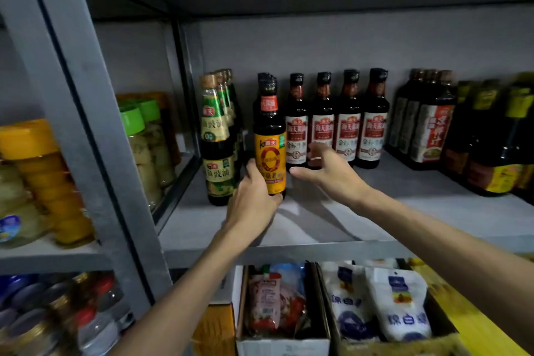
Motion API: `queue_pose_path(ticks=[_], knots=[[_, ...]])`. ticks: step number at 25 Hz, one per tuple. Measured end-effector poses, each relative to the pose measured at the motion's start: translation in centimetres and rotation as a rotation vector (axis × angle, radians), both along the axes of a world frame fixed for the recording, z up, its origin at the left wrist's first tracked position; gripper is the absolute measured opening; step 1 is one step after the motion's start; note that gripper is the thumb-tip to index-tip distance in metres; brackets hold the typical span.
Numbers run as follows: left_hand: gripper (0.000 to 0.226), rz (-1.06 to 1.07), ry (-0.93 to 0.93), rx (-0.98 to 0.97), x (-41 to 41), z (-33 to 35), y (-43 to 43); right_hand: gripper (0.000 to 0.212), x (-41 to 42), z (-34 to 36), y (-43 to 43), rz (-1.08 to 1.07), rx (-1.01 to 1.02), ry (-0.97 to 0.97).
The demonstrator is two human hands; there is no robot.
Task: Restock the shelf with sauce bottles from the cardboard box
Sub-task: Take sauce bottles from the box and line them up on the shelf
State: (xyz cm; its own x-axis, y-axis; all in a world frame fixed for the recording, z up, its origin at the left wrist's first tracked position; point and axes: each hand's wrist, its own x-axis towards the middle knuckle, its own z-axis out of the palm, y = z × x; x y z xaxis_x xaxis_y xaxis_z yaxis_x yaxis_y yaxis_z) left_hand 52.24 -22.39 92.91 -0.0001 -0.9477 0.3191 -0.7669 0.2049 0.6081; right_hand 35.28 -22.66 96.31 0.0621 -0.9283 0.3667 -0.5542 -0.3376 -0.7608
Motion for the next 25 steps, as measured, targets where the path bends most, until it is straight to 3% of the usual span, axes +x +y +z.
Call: queue_pose_path(ticks=[5, 7, 11, 13, 18, 25], knots=[[0.065, 0.073, -0.022, -0.330, -3.9, 1.1, 4.9, 0.045, -4.6, -2.0, 4.7, -0.155, 0.016, 0.017], [0.050, -0.003, 0.032, -0.361, -6.3, 1.1, 6.2, 0.034, -7.1, -2.4, 6.8, -0.180, 0.017, 0.017], [0.021, -0.358, 0.183, -0.001, -14.4, 0.2, 8.7, 0.030, -15.2, -4.1, 11.3, -0.167, 0.066, 0.004], [0.014, -0.478, 0.166, 0.109, -20.0, -1.0, 10.5, 0.031, -20.6, -5.6, 14.2, -0.181, 0.088, -0.002], [0.026, -0.690, 0.093, 0.400, -35.9, -8.1, 16.6, 0.029, -36.0, -12.4, 22.6, -0.257, 0.250, -0.113], [0.018, -0.798, -0.136, 0.931, -51.8, -24.8, 20.9, 0.026, -52.6, -30.2, 32.9, -0.460, 0.724, -0.337]])
